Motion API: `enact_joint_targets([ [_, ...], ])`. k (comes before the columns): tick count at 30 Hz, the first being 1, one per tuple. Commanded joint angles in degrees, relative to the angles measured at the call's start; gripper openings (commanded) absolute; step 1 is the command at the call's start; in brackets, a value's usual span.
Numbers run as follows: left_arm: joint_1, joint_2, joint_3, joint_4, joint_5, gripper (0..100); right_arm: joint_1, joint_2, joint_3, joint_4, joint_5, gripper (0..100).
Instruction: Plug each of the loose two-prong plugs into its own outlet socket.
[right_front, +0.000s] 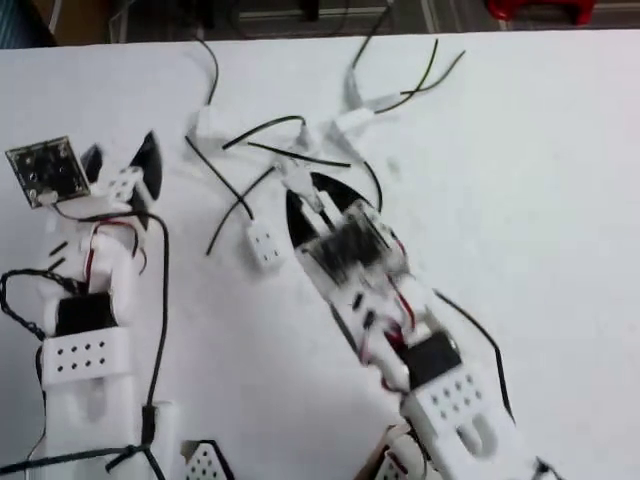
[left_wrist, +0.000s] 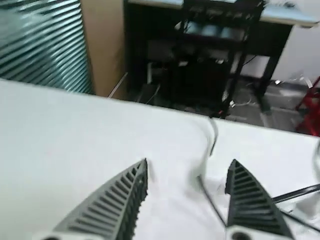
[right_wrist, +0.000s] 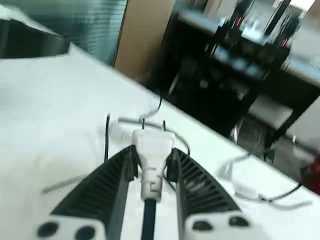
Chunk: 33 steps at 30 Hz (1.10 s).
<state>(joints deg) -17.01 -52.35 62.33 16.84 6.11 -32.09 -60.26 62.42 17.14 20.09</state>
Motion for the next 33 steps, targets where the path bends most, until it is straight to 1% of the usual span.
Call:
enact_joint_targets([
  [1, -4.1, -0.1, 4.8, -0.4, 0.0, 25, -2.9, 11.6, -18.7, 13.9, -2.6, 1.9],
  [4, -6.5, -0.1, 8.3, -0.4, 0.0, 25, -5.2, 17.6, -28.5, 24.2, -4.0, 1.9],
  [8, -8.2, -0.3, 11.0, -0.4, 0.0, 25, -7.0, 26.8, -40.4, 34.3, -4.0, 1.9],
  [16, -8.2, -0.5, 12.8, -0.3, 0.0, 25, -7.0, 48.0, -64.8, 55.3, -4.0, 1.9],
  [22, -8.2, -0.5, 12.9, -0.4, 0.0, 25, -7.1, 60.5, -82.6, 69.8, -3.9, 1.9],
  [27, -8.2, -0.5, 12.9, -0.4, 0.0, 25, -8.7, 72.0, -93.0, 77.7, -4.0, 1.9],
  [33, -8.2, -0.5, 13.0, -0.4, 0.0, 25, -8.8, 85.6, -101.6, 81.0, -4.0, 1.9],
])
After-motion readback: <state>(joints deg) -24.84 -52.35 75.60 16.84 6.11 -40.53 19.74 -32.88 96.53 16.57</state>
